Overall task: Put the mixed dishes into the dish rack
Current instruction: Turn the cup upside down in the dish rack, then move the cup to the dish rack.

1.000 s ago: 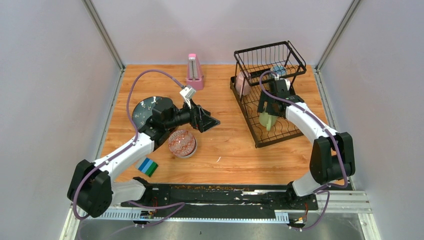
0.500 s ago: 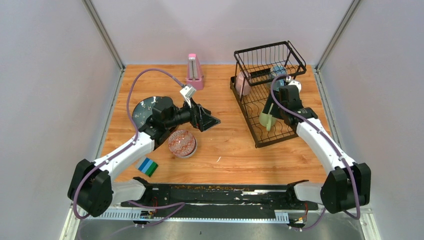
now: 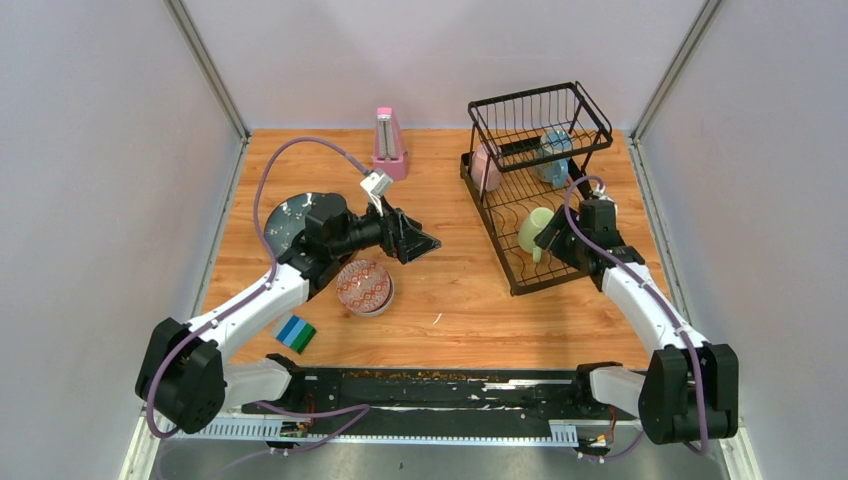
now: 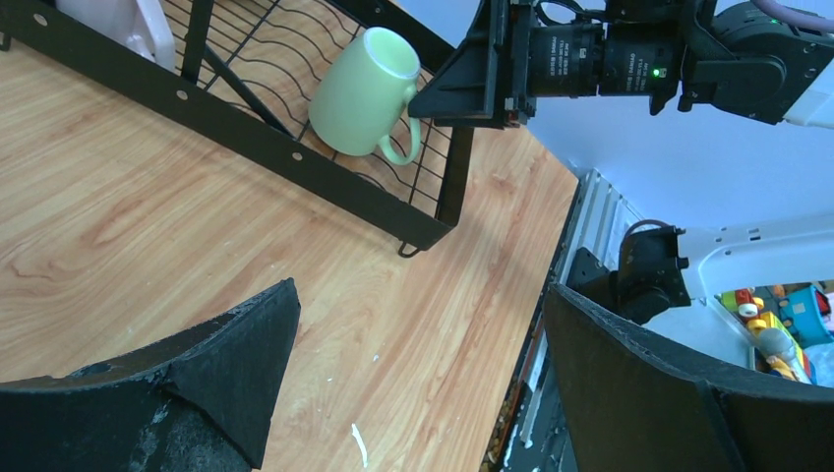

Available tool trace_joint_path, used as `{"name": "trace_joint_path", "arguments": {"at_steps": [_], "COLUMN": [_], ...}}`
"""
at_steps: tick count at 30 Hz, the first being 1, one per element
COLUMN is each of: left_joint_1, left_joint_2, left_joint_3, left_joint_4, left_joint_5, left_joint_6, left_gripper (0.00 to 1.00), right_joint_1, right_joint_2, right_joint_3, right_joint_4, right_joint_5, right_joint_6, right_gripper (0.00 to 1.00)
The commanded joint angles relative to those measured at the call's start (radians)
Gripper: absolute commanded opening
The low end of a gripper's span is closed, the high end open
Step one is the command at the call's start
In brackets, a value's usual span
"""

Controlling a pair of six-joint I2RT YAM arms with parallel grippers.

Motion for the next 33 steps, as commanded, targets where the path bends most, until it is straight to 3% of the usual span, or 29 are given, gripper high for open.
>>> {"name": "trace_joint_path", "arguments": {"at_steps": [1,11,19,25,33], "left_joint_1": [0.005,0.005,0.005,0.005,0.005], "left_joint_2": [0.006,0.009,0.010,0.008,0.011], "left_joint_3": [0.041,0.039,0.037,0.037,0.036], "left_joint_4": [0.015,0.009,0.002,-0.002,-0.003], "left_joint_5": [0.015,0.022,0.028,0.032,0.032], "left_joint_6": [0.006,-0.001,0.000,0.000,0.000], "left_gripper": [1.00,1.00,1.00,1.00,1.00], "right_joint_1": [-0.049,-0.099,-0.176,-0.213,-0.223], "right_joint_2": [-0.002,0.118,0.277,0.429,0.586], "right_joint_3": [-0.016,-0.041,-0.007,0.083,0.194], "right_joint_4": [0.174,0.481,0.660,0.708,0.724], "right_joint_5": [-0.128,-0.238,-0.355,-0.505,-0.559], "right_joint_6": [0.022,-0.086,-0.128,-0.160,-0.156], "right_gripper": [0.59,0.47,0.47,0.49,0.50]}}
